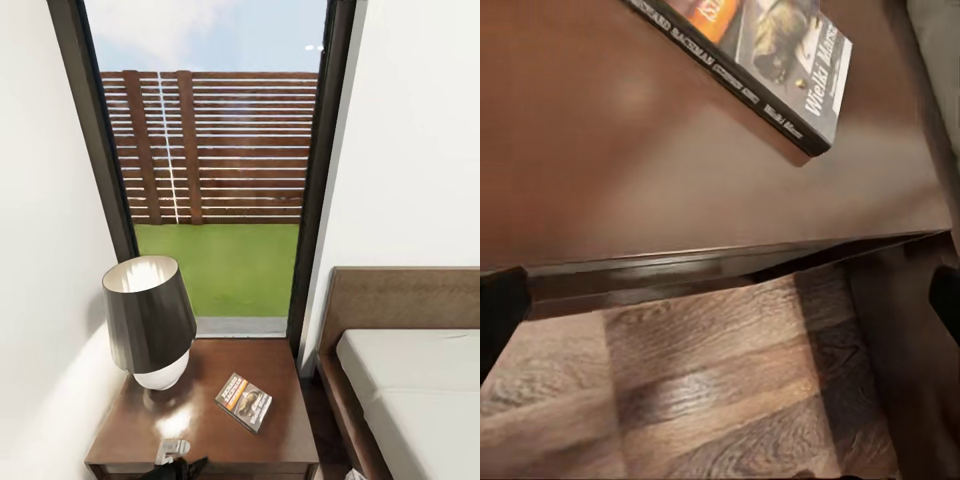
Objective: In the bedroom, move the book from the bed onto either nightstand, and place the two sandals side by side next to the bed.
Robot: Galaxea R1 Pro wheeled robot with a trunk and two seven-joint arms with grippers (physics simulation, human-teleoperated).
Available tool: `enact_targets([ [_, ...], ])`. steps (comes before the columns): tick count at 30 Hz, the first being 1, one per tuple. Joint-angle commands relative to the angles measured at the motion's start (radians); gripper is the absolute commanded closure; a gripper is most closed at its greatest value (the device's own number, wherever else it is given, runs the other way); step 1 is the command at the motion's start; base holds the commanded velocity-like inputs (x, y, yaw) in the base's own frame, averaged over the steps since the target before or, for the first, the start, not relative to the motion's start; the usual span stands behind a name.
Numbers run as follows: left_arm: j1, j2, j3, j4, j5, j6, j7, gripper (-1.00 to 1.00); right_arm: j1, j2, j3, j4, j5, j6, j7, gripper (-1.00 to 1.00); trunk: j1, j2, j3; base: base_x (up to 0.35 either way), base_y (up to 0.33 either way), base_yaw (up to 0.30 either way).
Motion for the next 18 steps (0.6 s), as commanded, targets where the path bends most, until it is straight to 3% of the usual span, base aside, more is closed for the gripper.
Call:
enact_targets([
  [1,-0.001,-0.004,-0.009,0.017,0.005,-0.032,0.029,-1.0,0.0,0.0,0.006,0.015,-0.01,-0.013,0.001,-1.0,-0.004,0.007,0.002,0.0,0.0,0.0],
  [4,-0.001,-0.019,-0.01,0.074,0.003,-0.067,0.071,-1.0,0.0,0.0,0.007,0.106,-0.008,-0.068,-0.002,-1.0,-0.016,0.028,0.012,0.0,0.0,0.0],
  [8,0.0,-0.019,-0.009,0.117,0.002,-0.078,0.083,-1.0,0.002,0.0,0.008,0.144,0.006,-0.152,-0.006,-1.0,-0.031,0.056,0.024,0.0,0.0,0.0],
  [11,0.0,-0.017,-0.009,0.171,0.002,-0.096,0.087,-1.0,0.04,0.001,0.008,0.153,0.045,-0.187,-0.008,-1.0,-0.042,0.077,0.034,0.0,0.0,0.0],
  [14,0.019,-0.016,-0.01,0.202,0.003,-0.157,0.139,-1.0,0.085,0.002,0.008,0.157,0.105,-0.201,-0.011,-1.0,-0.054,0.098,0.043,0.0,0.0,0.0],
  [18,0.076,-0.018,-0.011,0.207,0.001,-0.205,0.202,-1.0,0.098,0.002,0.007,0.158,0.122,-0.205,-0.012,-1.0,-0.069,0.126,0.056,0.0,0.0,0.0],
])
